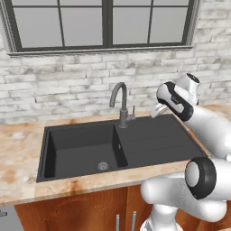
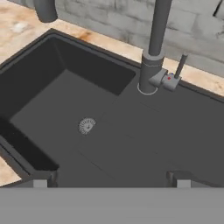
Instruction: Turn on the sink faucet. Then move the garlic from the counter to the sink. Turn off the sink. Move the vegetable from the sink to the pot next to the stove. Finally move the pot to the front right burner.
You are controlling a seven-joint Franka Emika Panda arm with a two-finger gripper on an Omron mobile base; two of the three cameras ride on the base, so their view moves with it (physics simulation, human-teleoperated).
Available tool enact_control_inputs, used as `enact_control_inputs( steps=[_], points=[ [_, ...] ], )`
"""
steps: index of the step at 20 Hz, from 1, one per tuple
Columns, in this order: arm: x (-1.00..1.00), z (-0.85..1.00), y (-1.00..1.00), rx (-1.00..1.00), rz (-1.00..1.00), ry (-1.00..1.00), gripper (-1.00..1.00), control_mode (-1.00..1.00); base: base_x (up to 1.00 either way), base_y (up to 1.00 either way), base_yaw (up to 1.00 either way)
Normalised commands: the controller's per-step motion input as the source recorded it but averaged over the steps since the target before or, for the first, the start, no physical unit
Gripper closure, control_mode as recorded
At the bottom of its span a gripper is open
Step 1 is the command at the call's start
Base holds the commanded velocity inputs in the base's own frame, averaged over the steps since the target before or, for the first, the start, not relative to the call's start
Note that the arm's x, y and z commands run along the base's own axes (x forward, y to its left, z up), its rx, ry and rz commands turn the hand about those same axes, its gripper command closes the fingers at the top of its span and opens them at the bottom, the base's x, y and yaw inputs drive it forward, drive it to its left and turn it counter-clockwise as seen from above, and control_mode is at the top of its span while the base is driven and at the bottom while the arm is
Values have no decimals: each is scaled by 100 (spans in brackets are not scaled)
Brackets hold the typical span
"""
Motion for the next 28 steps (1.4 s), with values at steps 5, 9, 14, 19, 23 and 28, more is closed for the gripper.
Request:
enact_control_inputs(
  steps=[5,9,14,19,23,28],
  points=[
    [56,-12,-11,4,12,0,-100,-100,0,0,0],
    [57,-18,0,6,8,-1,-100,-100,0,0,0],
    [45,-25,0,4,8,-5,-100,-100,0,0,0],
    [27,-34,1,6,11,-15,-100,-100,0,0,0],
    [35,-29,1,7,10,-14,-100,-100,0,0,0],
    [47,-32,3,4,11,-13,-100,-100,0,0,0]
  ],
)
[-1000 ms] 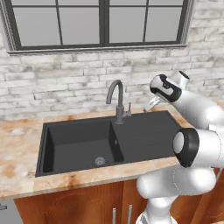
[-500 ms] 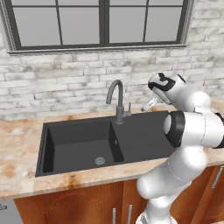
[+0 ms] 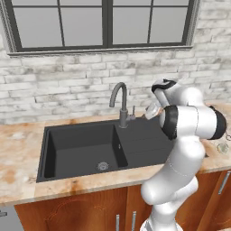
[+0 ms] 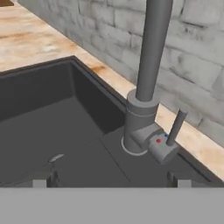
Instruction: Turn on the sink faucet. Then move the garlic from the counter to the sink. Turn off the sink. Move the vegetable from the sink to the pot next to the stove. Finally move the pot to the front right burner.
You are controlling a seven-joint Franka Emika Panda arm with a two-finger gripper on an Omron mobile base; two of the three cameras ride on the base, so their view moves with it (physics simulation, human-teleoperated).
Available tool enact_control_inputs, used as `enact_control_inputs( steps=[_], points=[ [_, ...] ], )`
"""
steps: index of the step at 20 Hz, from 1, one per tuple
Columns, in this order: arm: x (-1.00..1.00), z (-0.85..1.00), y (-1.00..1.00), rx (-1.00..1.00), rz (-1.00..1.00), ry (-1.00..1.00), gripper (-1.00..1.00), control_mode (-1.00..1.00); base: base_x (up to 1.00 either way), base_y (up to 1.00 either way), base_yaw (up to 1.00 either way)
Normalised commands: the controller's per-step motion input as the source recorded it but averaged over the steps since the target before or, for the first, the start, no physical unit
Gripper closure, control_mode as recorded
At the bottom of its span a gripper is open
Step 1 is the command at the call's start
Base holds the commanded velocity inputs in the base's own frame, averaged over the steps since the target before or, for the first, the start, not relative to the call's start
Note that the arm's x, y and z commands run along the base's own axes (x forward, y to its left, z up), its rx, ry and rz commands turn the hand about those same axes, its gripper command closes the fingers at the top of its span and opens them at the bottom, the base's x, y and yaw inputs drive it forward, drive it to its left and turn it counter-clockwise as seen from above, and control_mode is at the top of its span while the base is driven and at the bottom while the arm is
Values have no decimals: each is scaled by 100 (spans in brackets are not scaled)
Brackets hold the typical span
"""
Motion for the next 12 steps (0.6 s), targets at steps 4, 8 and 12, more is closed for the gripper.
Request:
enact_control_inputs(
  steps=[4,8,12],
  points=[
    [43,-27,1,6,18,-11,-100,-100,0,0,0],
    [42,-19,0,8,25,-11,-100,-100,0,0,0],
    [47,-20,0,7,24,-8,-100,-100,0,0,0]
  ],
)
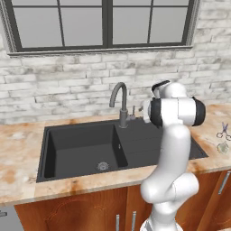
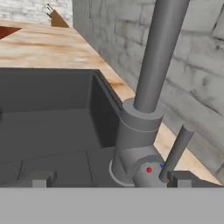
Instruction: Turn on the sink faucet. Then move the garlic from the counter to the sink. Turn off the sink. Move the vegetable from the sink to the pot next to the stove. Finally move the pot to the front right burner.
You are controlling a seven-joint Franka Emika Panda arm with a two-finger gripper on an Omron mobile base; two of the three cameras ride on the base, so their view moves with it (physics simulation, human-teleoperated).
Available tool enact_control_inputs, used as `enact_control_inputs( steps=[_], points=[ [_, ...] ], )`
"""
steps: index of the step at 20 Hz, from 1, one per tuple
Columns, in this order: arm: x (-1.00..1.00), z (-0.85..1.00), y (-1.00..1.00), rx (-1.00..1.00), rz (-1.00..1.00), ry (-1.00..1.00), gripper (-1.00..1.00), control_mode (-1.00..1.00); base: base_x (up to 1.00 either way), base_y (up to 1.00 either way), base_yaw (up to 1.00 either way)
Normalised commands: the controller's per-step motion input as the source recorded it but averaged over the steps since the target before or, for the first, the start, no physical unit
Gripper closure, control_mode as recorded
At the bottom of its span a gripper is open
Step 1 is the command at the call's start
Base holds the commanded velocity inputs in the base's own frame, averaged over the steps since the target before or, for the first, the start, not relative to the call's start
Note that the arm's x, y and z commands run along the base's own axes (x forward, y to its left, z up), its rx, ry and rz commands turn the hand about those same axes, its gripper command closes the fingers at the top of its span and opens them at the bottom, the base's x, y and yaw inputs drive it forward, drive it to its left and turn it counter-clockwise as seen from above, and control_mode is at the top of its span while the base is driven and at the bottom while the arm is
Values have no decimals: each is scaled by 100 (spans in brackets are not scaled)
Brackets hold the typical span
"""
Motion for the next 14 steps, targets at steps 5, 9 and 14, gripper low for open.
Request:
enact_control_inputs(
  steps=[5,9,14],
  points=[
    [50,-14,0,4,8,-2,-100,-100,0,0,0],
    [46,-12,0,1,0,0,-100,-100,0,0,0],
    [26,-13,0,0,1,0,-100,-100,0,0,0]
  ],
)
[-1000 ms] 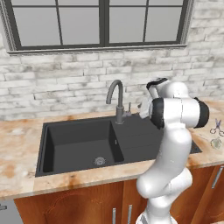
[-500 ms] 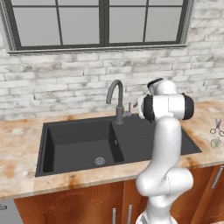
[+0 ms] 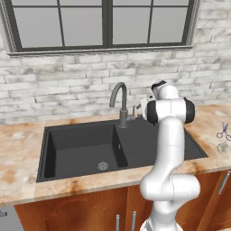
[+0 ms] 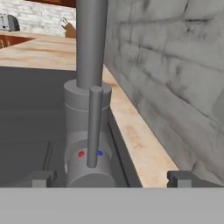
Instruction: Turn on the sink faucet. Then move the garlic from the counter to the sink. Turn off the sink. Move the vegetable from the sink to the pot next to the stove. Finally move the pot to the front right burner.
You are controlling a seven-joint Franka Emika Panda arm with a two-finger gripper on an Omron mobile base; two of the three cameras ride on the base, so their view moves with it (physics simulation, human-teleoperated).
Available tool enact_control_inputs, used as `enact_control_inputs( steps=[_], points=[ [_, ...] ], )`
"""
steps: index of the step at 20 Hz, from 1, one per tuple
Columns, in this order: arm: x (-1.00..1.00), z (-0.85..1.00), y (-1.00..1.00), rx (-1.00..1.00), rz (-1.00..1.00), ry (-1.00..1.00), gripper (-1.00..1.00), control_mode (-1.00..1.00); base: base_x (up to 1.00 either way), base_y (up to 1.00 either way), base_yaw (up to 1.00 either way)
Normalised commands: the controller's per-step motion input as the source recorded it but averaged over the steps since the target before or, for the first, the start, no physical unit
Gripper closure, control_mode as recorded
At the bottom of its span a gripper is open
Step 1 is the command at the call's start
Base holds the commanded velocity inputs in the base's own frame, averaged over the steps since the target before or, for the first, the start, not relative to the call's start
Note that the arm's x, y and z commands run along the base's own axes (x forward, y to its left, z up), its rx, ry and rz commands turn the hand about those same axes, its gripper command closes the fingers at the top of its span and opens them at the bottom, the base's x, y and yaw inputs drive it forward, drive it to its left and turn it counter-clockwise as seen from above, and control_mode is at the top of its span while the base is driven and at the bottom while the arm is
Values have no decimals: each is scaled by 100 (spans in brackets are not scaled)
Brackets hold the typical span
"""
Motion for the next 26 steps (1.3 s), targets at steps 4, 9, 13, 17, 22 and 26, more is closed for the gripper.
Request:
enact_control_inputs(
  steps=[4,9,13,17,22,26],
  points=[
    [-1,-3,6,0,5,-1,-100,-100,0,0,0],
    [-9,0,21,0,4,-1,-100,-100,0,0,0],
    [-10,0,35,0,0,0,-100,-100,0,0,0],
    [-5,0,37,0,0,0,-100,-100,0,0,0],
    [-1,0,34,-1,0,0,-100,-100,0,0,0],
    [0,0,17,0,0,0,-100,-100,0,0,0]
  ],
)
